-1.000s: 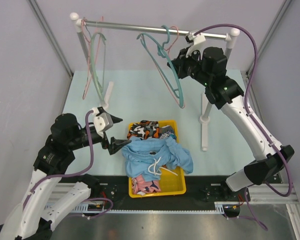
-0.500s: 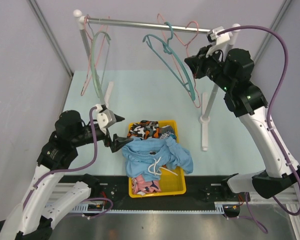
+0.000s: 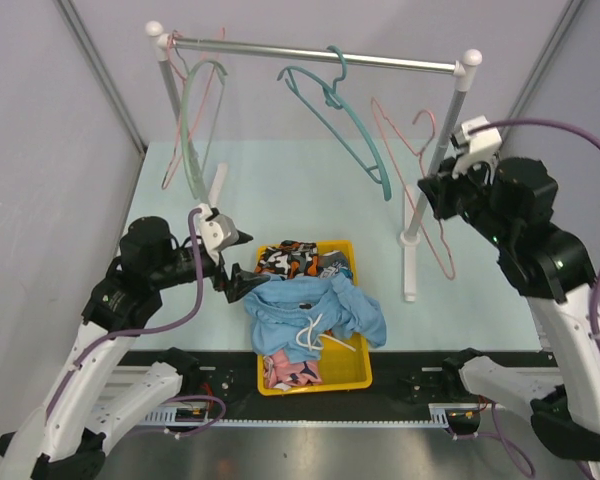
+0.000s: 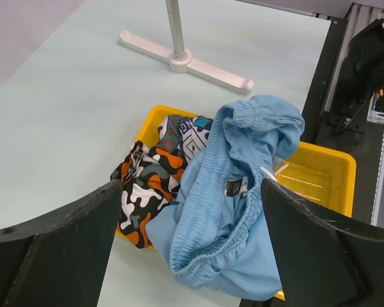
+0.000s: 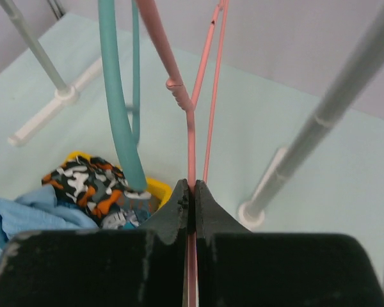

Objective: Place the shorts on the hanger

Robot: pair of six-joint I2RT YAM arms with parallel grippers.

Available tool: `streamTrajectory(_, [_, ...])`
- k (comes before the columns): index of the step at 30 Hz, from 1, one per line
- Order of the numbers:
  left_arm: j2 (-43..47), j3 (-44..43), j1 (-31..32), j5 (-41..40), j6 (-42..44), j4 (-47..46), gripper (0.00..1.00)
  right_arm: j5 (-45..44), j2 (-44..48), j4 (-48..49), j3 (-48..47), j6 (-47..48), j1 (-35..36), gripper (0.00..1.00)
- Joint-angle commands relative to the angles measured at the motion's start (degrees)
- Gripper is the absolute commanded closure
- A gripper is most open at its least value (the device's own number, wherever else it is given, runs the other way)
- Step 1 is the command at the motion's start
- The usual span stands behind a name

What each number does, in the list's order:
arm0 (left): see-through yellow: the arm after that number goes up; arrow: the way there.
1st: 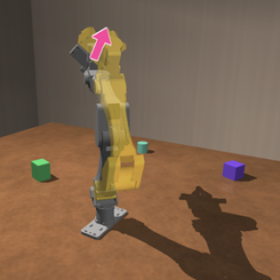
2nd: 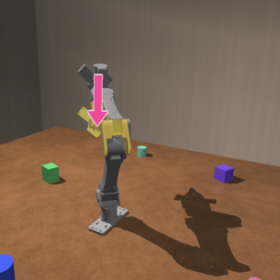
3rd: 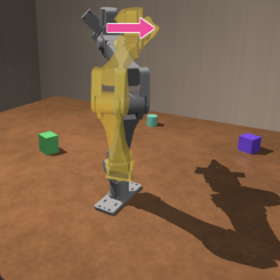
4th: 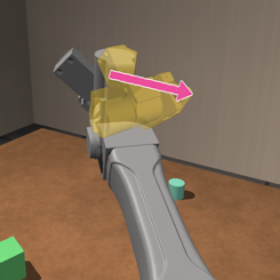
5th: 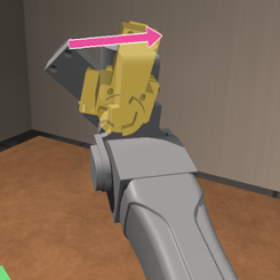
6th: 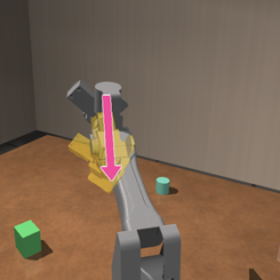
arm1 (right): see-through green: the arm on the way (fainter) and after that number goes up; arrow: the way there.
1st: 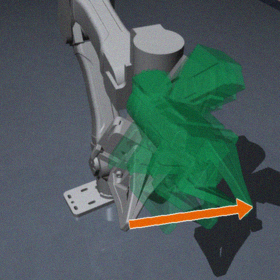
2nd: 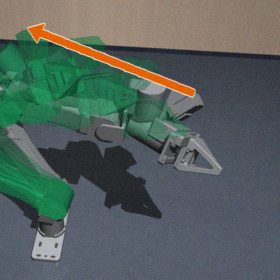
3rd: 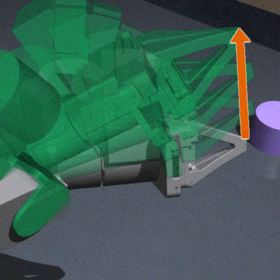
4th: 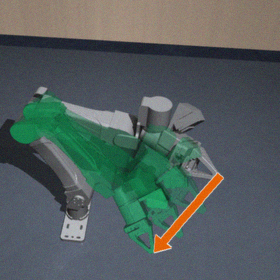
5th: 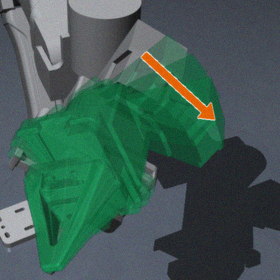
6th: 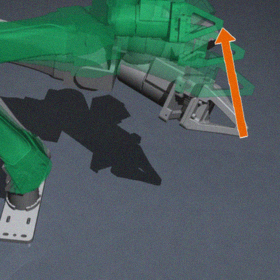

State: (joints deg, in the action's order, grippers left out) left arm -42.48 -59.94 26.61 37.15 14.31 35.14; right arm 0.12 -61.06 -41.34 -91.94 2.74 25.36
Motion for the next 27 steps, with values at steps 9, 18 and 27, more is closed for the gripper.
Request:
streamTrajectory(9, [-0.8,3.3,0.1,-1.9,-5.4,-3.5,0.06,5.0,16.5,-28.5,8.7,11.8,-2.4,1.00])
streamTrajectory(18, [0.1,3.9,0.1,-2.4,-1.6,0.5,0.02,18.5,21.0,-41.0,6.5,22.9,-2.4,1.00])
streamTrajectory(27, [-3.8,3.6,0.0,-7.4,7.5,6.8,0.13,34.1,16.4,-45.4,-2.2,32.1,-0.5,1.00])
